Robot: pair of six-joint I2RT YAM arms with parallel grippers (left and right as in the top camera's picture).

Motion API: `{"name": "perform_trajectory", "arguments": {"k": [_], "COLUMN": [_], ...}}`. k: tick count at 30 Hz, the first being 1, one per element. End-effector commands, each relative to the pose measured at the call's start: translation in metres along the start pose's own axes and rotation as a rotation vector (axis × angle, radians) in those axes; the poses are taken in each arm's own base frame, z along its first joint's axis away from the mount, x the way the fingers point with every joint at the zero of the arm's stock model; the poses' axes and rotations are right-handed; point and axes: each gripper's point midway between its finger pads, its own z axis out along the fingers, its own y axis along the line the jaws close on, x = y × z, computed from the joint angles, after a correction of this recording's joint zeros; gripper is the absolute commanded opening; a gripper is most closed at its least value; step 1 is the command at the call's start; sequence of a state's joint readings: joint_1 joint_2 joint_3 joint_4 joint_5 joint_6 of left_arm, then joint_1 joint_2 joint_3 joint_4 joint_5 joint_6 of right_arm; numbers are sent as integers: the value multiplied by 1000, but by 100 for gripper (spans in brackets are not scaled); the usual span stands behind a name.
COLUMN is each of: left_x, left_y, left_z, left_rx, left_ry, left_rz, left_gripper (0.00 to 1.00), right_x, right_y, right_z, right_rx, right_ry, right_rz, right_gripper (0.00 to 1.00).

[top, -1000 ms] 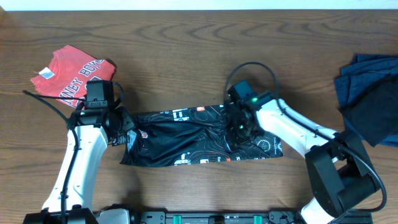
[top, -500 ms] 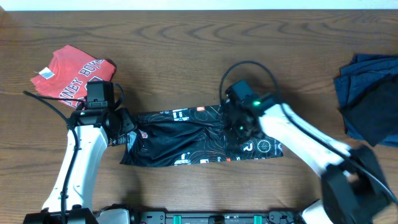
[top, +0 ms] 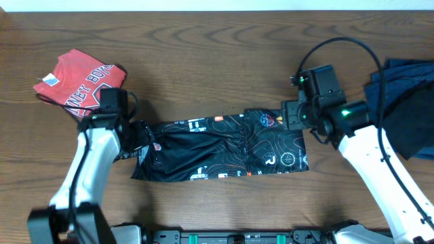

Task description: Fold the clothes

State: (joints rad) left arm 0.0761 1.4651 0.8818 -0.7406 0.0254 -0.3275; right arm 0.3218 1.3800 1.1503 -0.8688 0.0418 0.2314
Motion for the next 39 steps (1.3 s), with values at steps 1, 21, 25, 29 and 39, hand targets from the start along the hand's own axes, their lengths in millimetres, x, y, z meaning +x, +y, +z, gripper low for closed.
{"name": "perform_trajectory", "arguments": {"k": [1,21,25,29,39], "left_x": [13,56,58,63,66], "left_y": [-6,-49,-50,-63,-60], "left_z": [24,65,64,57,57], "left_rx": [28,291,297,386,375], "left_ry": [95,375,383,405,420], "left_rz": [85,146,144,166,168], "left_gripper": [84,83,83,83,83], "right_x": [3,13,16,18,18], "right_y": [-11,-14,-14,-14,-15], "right_z": [5,24,31,35,35], "right_rx": [31,49,55,58,58], "right_ry": [21,88,113,124,124], "right_rz": [66,65,64,64,63], "right_gripper": [67,67,67,66,66]}}
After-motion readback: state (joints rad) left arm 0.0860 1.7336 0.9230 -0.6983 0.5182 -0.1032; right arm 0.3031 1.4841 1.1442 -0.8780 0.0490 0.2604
